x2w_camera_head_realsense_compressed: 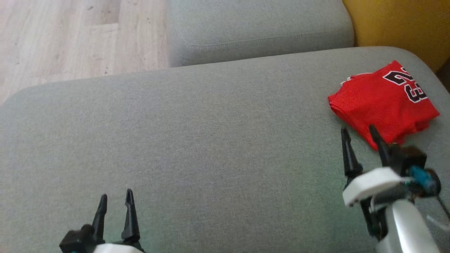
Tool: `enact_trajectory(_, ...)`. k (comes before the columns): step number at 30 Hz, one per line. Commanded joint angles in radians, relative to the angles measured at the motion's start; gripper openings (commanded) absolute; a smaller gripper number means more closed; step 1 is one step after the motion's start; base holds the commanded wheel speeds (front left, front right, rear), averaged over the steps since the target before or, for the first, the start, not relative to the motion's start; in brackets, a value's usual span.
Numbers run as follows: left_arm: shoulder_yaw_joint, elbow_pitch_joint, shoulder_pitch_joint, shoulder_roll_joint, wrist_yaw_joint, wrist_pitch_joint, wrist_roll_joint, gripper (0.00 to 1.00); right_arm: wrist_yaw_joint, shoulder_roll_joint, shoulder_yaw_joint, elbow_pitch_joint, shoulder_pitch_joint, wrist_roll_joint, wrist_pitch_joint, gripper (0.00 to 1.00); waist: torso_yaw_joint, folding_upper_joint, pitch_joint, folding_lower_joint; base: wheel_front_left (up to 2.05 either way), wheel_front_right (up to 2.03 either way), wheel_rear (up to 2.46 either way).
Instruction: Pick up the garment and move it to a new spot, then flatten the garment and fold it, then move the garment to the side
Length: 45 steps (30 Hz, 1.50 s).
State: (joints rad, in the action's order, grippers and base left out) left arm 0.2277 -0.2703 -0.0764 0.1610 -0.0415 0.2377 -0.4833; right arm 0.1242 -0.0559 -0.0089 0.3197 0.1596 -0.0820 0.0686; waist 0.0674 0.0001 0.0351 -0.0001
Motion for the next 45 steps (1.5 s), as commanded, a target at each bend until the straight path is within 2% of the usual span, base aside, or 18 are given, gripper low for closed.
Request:
enact_trajectory(1,-0.03,0.029,0.026,0.014,-0.008,-0.001,0.004,1.0,0.007,0.004,0.033,-0.05,0.005,0.007,0.023,1.0,-0.009,-0.0001,0.008,0.0001,0.0,0.0,0.0)
enact_trajectory(7,-0.024,0.028,-0.001,0.022,-0.044,-0.017,0.021,1.0,0.007,0.005,0.092,-0.092,-0.1,-0.061,0.093,1.0,-0.025,-0.0001,0.023,0.0001,0.0,0.0,0.0)
enact_trajectory(19,-0.001,0.054,-0.02,0.03,-0.054,-0.042,0.027,1.0,0.007,0.006,0.135,-0.099,-0.168,-0.09,0.095,1.0,-0.072,-0.0001,0.033,0.0001,0.0,0.0,0.0)
enact_trajectory(32,0.004,0.067,-0.027,0.037,-0.057,-0.063,0.01,1.0,0.007,0.006,0.155,-0.09,-0.169,-0.1,0.085,1.0,-0.083,-0.0001,0.03,0.0001,0.0,0.0,0.0)
enact_trajectory(33,0.033,0.034,-0.056,0.023,-0.055,-0.069,0.015,0.0,0.0,0.008,0.131,-0.061,-0.196,-0.095,0.079,0.0,-0.083,-0.0001,0.03,0.0001,0.0,0.0,0.0)
enact_trajectory(37,0.035,-0.024,-0.072,0.008,-0.055,-0.07,0.015,0.0,0.0,0.008,0.133,0.0,-0.217,-0.094,0.079,0.0,-0.084,-0.0001,0.03,0.0001,0.0,0.0,0.0)
enact_trajectory(45,0.011,-0.022,-0.055,0.001,-0.04,-0.088,-0.058,0.0,0.0,0.003,0.125,-0.006,-0.209,-0.191,0.068,0.0,-0.083,-0.0001,0.025,0.0001,0.0,0.0,0.0)
